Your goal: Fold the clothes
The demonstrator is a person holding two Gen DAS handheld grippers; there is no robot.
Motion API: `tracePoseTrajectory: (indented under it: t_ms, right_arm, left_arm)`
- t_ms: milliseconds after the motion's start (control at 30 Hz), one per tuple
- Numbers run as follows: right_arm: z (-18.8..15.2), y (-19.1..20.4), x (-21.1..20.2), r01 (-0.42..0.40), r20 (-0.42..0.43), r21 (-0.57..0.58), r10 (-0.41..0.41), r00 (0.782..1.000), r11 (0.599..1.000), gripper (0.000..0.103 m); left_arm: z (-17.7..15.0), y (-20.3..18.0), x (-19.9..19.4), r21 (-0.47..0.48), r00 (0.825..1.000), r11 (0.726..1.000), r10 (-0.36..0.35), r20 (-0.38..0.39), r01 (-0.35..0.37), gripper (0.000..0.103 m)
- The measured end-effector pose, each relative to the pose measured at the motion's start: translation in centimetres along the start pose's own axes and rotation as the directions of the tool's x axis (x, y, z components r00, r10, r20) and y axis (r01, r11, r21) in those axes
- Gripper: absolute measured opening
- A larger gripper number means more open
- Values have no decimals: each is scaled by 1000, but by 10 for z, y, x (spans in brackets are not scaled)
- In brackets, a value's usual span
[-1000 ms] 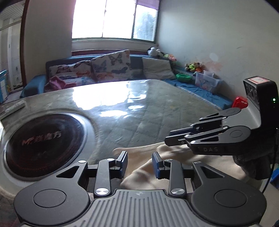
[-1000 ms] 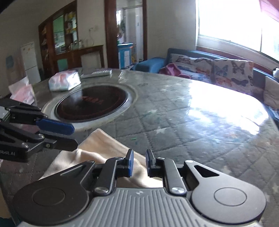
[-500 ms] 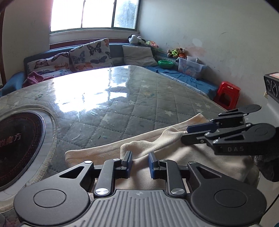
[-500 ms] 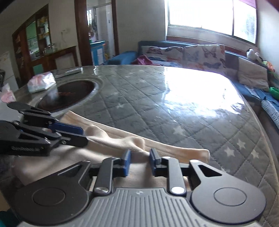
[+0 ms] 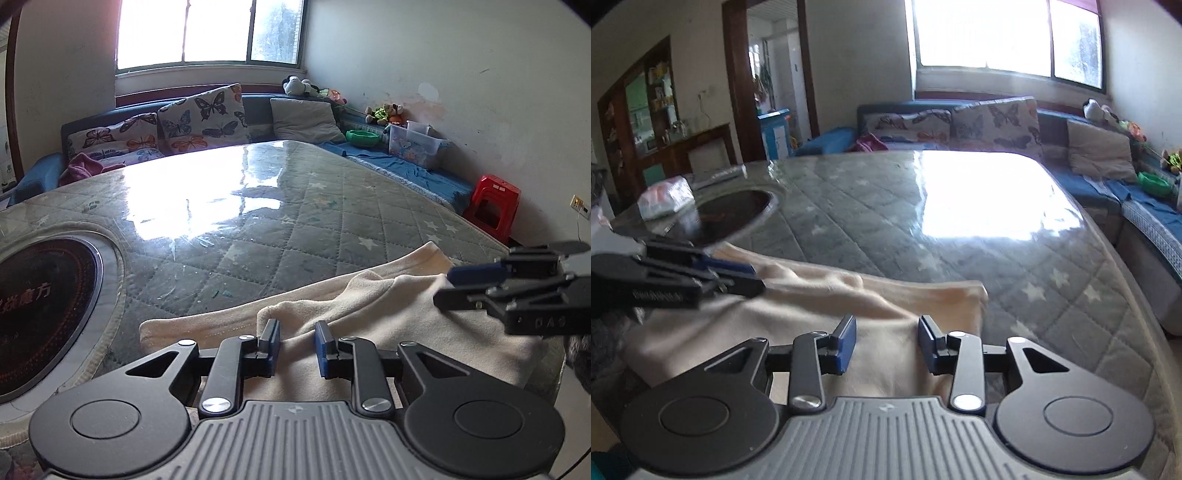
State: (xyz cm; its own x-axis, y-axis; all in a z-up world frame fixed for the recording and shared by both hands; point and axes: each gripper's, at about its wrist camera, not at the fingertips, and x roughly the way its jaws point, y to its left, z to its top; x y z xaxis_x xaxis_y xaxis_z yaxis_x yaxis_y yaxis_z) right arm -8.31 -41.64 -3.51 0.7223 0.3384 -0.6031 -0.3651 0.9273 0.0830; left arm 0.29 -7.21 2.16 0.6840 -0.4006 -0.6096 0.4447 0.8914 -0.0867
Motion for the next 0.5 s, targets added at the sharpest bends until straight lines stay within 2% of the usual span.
tracePoseTrajectory:
  t_ms: [100,167,400,500]
  right_arm:
    - [-3,-4,-4,-3,28,27,3,1000,1000,38]
    - [-2,-3,-11,3,47,27,-5,999,1000,43]
    - [-15,6,-37,26,75,-36,-23,997,999,51]
    - [-24,7,-48,73,85,-33,-70,994,997,63]
  left_arm:
    - [0,-2,-5,2,1000,1000,8,9,-8,23]
    - [1,-2,-12,-1,1000,1000,14,19,-14,23]
    - [-9,-7,-45,-14,999,1000,0,51,1,25]
    - [-17,-8,-55,-24,999,1000,3,50,-2,28]
